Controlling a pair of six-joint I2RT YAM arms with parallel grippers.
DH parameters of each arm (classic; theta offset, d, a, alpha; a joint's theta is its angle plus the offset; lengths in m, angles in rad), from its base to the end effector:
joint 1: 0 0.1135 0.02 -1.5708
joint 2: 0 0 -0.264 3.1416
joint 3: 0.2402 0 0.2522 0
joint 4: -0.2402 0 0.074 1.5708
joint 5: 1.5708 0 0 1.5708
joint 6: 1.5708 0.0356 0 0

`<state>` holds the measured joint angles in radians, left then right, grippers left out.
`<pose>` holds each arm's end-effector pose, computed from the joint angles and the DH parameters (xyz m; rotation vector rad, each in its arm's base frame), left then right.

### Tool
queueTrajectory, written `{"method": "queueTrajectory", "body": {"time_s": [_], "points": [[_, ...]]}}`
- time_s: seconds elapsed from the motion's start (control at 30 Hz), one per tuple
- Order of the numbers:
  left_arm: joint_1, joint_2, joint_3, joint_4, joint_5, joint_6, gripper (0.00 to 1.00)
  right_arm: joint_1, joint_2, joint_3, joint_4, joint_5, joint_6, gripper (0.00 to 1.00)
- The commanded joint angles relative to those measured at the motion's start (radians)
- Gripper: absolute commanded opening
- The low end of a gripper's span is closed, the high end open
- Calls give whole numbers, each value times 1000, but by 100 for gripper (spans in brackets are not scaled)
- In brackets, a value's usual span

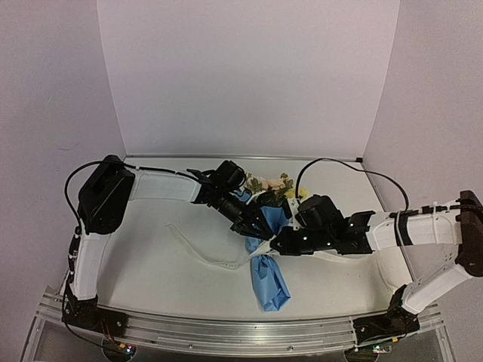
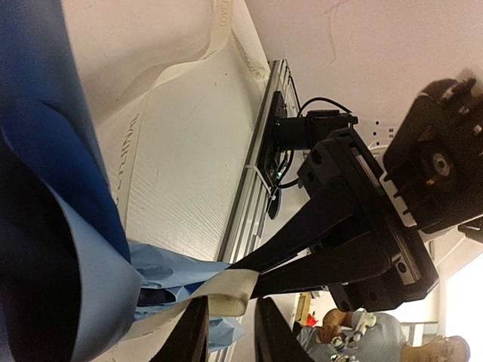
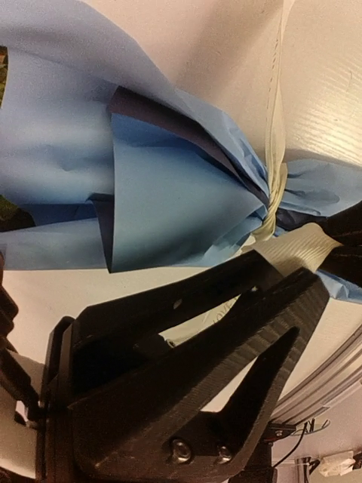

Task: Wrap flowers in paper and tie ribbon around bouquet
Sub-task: Cross the half-tied ribbon over the folded bouquet.

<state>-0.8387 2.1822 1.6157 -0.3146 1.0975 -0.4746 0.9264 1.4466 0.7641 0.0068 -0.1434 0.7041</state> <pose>0.2892 -0.3692 0.1792 -0.9585 -2.2783 1.6984 0.1764 0.2433 0.1992 -0.3556 2.4251 0.9765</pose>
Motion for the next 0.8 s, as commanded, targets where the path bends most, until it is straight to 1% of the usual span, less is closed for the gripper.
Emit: {"method": "queueTrajectory", "body": {"time_s": [0.0,0.17,0.33,0.47,0.57,0.63,0.77], "points": [[22,-47,13,20,-9,5,26,-1,-68,46,-106,96,-21,0],[30,-65,7,14,-11,26,27,-1,-103,43,-164,131,-39,0],[31,-102,-39,5,-38,63,34,-1,-104,88,-267,139,-68,0],[30,-108,-41,-57,-84,117,34,-1,-94,112,-340,137,-84,0],[28,-95,-23,-60,-99,109,31,-2,-82,108,-365,163,-71,0],[21,-84,-9,-45,-90,88,27,-2,-76,101,-377,193,-53,0],[6,-63,-15,-14,-84,51,18,-3,-58,94,-385,194,-36,0]]}}
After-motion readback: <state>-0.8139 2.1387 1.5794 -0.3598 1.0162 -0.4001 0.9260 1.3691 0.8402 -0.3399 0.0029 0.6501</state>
